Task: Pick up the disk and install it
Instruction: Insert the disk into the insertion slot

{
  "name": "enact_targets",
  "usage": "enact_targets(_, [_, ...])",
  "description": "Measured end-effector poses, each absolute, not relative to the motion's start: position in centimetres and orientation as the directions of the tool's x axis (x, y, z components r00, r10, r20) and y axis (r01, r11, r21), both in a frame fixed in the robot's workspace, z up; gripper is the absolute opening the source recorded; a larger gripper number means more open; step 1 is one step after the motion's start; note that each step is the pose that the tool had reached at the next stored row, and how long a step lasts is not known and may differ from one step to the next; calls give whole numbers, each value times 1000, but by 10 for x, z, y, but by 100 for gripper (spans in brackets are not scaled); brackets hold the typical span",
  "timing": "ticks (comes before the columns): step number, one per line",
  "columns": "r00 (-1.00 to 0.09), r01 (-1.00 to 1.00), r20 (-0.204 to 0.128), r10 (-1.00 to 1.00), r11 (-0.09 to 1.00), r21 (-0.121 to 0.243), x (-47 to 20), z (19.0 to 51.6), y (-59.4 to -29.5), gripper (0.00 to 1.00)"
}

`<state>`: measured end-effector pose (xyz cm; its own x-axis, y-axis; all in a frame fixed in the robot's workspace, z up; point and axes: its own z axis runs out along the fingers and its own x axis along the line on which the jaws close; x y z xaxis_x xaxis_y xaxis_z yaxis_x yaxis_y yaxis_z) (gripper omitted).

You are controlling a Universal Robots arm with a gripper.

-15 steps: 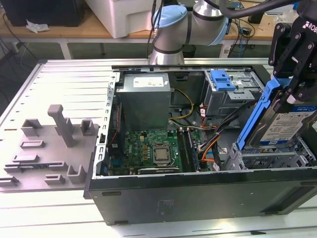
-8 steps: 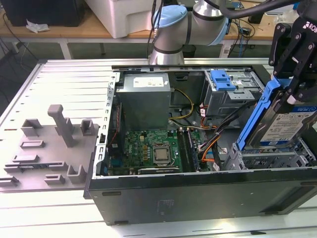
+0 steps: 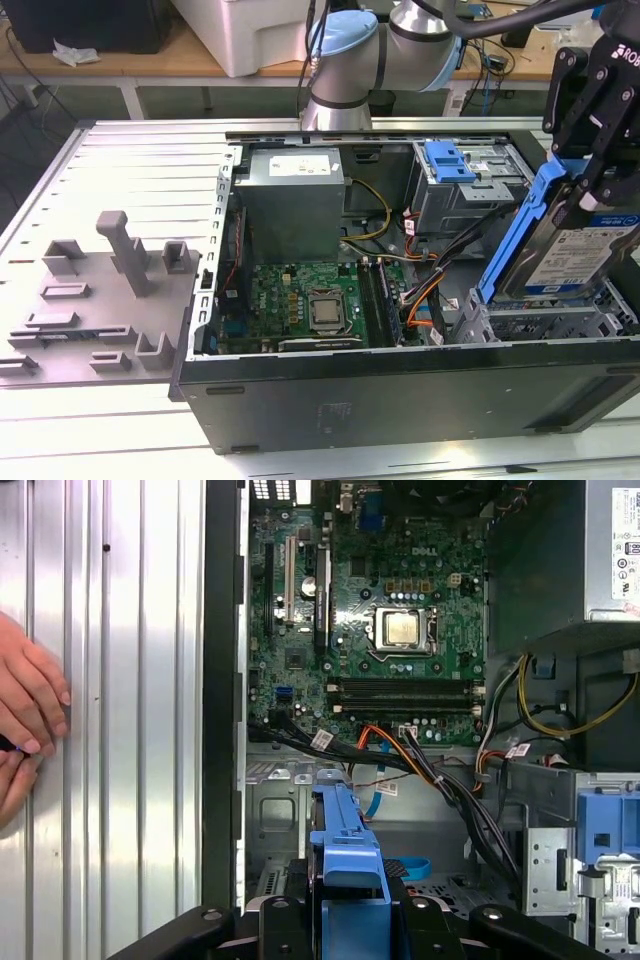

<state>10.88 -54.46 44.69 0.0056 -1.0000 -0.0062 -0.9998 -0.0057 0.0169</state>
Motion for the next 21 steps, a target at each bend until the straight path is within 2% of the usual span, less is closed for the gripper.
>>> enact_targets(21, [5,-1000,-6,-1000,-5,17,109,442,-545,37])
